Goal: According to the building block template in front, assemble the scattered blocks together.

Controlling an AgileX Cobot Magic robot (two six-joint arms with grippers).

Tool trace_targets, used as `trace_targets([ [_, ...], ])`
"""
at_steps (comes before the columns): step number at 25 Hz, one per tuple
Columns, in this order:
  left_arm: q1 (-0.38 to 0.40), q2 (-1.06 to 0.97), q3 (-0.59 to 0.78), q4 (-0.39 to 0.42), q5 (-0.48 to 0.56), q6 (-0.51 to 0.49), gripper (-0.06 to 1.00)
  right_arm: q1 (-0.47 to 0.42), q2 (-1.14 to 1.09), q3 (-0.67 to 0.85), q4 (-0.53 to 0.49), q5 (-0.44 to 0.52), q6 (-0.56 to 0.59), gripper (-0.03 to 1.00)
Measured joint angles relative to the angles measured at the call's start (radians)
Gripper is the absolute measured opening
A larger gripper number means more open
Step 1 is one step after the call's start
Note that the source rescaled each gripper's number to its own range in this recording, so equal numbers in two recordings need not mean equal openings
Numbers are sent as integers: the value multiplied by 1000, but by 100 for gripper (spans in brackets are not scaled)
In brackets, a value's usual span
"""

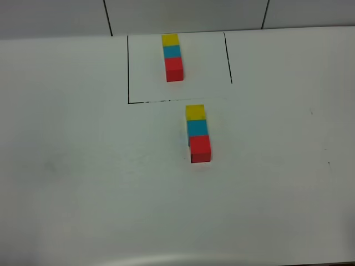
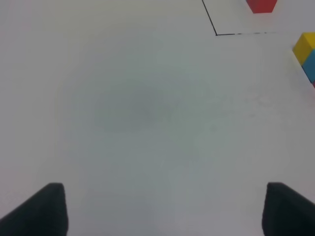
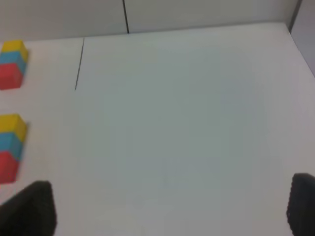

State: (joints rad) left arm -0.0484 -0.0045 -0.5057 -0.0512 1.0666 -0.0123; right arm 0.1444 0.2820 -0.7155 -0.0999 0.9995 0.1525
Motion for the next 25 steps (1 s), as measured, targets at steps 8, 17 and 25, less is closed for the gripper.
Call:
trace_targets([
  [8,0,0,0,0,0,0,84,1,-214,166,-17,48,0,90],
  [17,0,0,0,0,0,0,84,1,-286,211,-15,65,0,89],
  [25,0,0,0,0,0,0,84,-36,-286,211,-14,67,0,85],
])
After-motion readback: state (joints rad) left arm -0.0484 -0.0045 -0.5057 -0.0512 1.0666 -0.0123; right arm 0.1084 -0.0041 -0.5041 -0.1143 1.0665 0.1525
